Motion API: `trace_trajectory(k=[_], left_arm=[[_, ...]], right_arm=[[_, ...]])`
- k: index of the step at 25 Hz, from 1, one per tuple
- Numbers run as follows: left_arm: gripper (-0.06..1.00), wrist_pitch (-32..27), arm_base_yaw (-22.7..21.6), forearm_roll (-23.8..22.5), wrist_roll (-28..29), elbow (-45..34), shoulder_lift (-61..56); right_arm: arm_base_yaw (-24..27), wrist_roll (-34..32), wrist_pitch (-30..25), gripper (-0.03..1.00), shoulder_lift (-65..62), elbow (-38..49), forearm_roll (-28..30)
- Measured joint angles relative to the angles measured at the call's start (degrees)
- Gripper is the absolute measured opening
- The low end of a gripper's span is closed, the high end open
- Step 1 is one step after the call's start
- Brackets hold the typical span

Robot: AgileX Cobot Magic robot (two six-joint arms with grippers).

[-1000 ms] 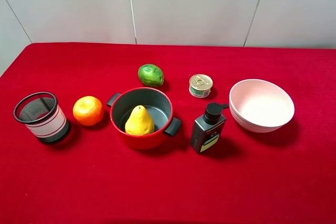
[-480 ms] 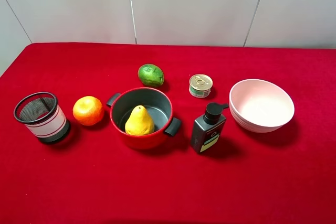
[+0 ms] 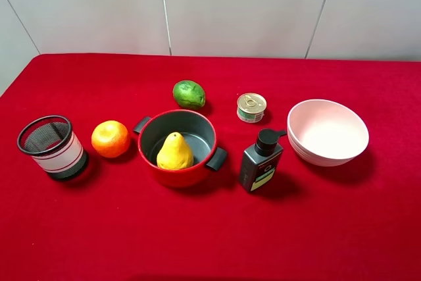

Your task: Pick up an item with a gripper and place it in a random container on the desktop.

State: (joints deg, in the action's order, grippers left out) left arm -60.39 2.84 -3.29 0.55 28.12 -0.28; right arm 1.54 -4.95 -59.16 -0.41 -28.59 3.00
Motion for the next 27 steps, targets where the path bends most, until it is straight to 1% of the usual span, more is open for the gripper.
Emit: trace_trajectory(k=[27], left_arm=[[0.99,0.0,0.0,0.0,-0.1,0.0,0.0]], right_arm=[[0.0,0.0,0.0,0.69,0.0,0.0,0.0]])
